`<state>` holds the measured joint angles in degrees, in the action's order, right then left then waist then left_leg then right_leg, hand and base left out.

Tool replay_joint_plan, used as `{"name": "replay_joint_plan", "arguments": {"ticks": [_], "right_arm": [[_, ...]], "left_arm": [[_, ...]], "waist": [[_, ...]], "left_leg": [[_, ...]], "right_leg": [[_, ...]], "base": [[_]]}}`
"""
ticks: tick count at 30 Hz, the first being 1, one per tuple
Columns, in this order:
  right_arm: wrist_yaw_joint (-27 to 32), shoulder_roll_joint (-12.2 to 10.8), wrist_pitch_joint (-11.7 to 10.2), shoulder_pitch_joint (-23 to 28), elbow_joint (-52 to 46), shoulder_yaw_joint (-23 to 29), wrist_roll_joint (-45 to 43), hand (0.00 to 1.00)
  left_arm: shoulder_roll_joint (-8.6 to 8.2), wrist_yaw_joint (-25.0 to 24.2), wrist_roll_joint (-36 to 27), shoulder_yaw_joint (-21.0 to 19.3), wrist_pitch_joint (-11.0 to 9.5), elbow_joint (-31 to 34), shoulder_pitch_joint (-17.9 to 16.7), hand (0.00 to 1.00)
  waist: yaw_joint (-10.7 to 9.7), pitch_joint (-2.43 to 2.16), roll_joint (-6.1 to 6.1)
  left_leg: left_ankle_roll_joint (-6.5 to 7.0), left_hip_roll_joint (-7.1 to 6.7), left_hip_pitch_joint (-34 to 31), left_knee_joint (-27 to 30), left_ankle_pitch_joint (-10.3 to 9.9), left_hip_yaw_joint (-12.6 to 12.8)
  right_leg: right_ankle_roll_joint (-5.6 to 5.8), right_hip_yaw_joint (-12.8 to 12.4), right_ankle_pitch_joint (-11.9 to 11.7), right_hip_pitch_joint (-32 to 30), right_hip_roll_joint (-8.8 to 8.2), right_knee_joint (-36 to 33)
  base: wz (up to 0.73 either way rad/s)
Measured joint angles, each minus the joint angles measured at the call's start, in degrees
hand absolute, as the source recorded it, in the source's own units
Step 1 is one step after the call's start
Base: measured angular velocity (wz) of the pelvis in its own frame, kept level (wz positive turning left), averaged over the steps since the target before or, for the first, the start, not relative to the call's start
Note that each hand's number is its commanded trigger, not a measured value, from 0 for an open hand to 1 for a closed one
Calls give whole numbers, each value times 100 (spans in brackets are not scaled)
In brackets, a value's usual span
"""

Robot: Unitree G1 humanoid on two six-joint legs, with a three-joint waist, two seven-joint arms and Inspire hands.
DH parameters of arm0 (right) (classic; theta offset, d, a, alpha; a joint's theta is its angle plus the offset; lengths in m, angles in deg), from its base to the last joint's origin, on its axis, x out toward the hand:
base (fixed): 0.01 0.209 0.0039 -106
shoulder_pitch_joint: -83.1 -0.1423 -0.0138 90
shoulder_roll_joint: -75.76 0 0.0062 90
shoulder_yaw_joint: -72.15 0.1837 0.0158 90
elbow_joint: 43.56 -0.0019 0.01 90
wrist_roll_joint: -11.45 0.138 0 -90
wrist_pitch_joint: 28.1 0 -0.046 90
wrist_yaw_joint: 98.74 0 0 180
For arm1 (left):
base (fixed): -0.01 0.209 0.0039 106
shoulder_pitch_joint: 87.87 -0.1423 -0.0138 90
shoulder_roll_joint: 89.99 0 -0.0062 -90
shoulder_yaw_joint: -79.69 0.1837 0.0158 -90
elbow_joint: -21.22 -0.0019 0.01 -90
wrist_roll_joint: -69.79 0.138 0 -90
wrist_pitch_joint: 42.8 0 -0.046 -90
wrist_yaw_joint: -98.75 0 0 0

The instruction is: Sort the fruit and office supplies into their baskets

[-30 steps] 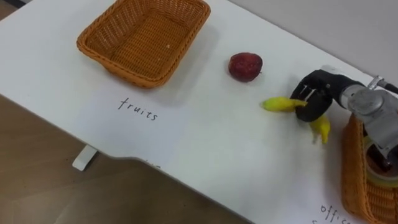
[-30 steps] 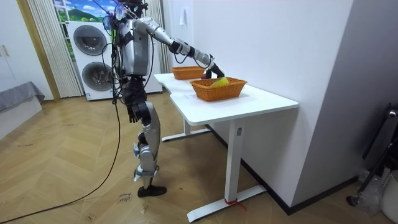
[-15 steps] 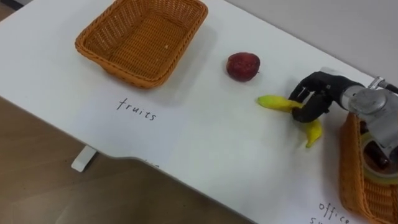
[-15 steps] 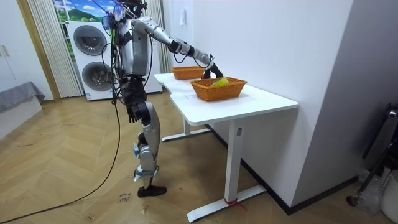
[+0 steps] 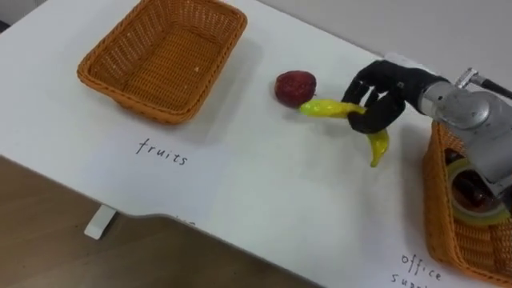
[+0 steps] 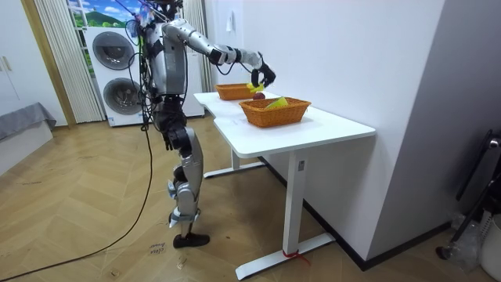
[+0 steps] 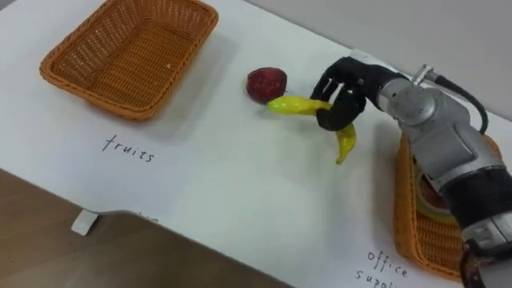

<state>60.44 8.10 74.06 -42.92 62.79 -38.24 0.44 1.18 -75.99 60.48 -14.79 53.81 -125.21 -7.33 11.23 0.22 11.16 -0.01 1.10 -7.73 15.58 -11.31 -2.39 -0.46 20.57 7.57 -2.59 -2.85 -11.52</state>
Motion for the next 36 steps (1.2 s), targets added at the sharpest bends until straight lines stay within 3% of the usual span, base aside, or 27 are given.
{"name": "replay_joint_plan", "arguments": {"ticks": [4,8,9,16,21,27,30,36], "right_arm": [[-14,14,48,4,-246,230,181,100],[-139,-2,165,6,-437,233,62,100],[-194,-3,198,21,-579,234,-68,100],[-238,-4,293,183,-1288,359,-217,100],[-269,-5,311,183,-1421,392,-263,100],[-313,-90,493,182,-1573,365,-292,100],[-312,-158,495,182,-1539,354,-228,100],[-242,-165,495,182,-1519,356,-55,100]], "left_arm": [[-37,-3,2,4,-2,298,-275,0],[-112,-47,-21,17,49,370,-293,0],[-142,-67,-18,8,51,360,-345,0],[-251,-169,-27,-154,49,361,-460,0],[-251,-344,-2,-212,53,389,-543,0],[-256,-473,-37,-206,172,534,-687,0],[-256,-494,-142,-208,172,533,-762,0],[-253,-505,-124,-306,172,535,-829,0]], "waist": [[-22,-46,-39],[-24,-55,-20],[-14,-39,-34],[-29,-43,82],[125,-2,176],[331,5,169],[381,10,175],[567,68,316]], "left_leg": [[7,-34,351,-209,40,-7],[21,-73,560,-268,55,-24],[28,-91,641,-299,63,-38],[64,-189,841,-341,81,-276],[74,-218,841,-322,81,-417],[77,-263,846,-294,85,-578],[83,-294,851,-287,88,-663],[81,-365,807,-284,88,-912]], "right_leg": [[30,10,18,336,-18,95],[87,13,55,516,-54,82],[105,24,66,587,-72,85],[179,206,119,888,-142,90],[179,209,119,939,-148,94],[216,213,142,1017,-158,92],[241,338,158,1080,-180,97],[319,457,213,1130,-208,93]], "base": [[2],[2],[7],[18],[13],[16],[19],[20]]}}
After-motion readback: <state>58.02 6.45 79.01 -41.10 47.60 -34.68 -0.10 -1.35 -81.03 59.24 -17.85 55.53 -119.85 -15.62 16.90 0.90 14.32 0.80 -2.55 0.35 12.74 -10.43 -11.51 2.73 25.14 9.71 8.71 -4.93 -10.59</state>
